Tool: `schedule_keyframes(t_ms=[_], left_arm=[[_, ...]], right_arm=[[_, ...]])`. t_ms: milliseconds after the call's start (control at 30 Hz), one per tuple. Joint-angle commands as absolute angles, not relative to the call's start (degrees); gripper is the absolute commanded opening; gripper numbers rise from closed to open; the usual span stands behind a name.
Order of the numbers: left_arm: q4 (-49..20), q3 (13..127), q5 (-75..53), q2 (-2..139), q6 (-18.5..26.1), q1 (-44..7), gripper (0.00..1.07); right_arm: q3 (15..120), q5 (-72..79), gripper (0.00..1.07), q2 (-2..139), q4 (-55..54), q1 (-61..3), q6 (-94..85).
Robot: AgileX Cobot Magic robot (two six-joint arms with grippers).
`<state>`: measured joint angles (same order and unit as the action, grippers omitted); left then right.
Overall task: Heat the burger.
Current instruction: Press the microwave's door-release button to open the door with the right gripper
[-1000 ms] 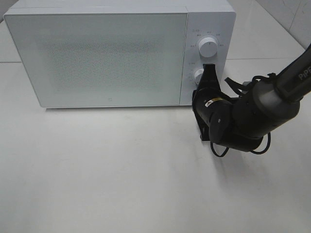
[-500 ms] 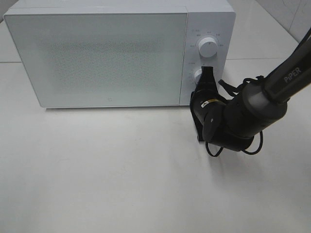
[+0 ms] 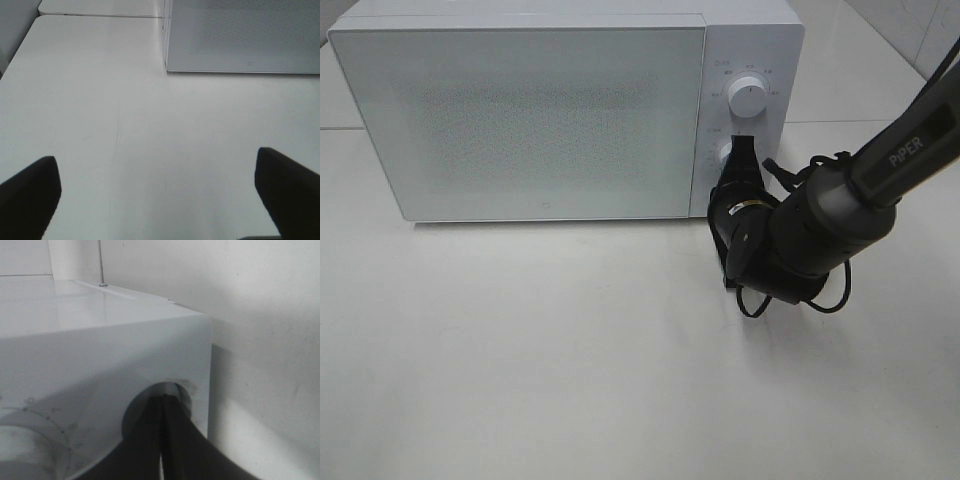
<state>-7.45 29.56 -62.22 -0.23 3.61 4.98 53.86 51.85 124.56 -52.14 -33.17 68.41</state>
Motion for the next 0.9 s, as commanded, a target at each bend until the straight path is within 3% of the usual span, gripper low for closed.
schedule_keyframes(t_ms=[33, 567, 900], left_arm=[[-7.62, 29.56, -61.54, -0.57, 3.38, 5.16, 0.98], [-7.62, 29.56, -61.54, -0.57, 3.38, 5.16, 0.98], [-7.62, 29.56, -61.54, -0.57, 3.38, 5.16, 0.98]], right_arm=[[58.96, 63.83, 0.0, 123.93, -47.5, -32.03, 67.38], [60.96, 64.06, 0.0, 123.36, -47.1, -32.2, 65.26], [55.29, 58.5, 0.0, 119.4, -47.78, -32.89, 65.2]])
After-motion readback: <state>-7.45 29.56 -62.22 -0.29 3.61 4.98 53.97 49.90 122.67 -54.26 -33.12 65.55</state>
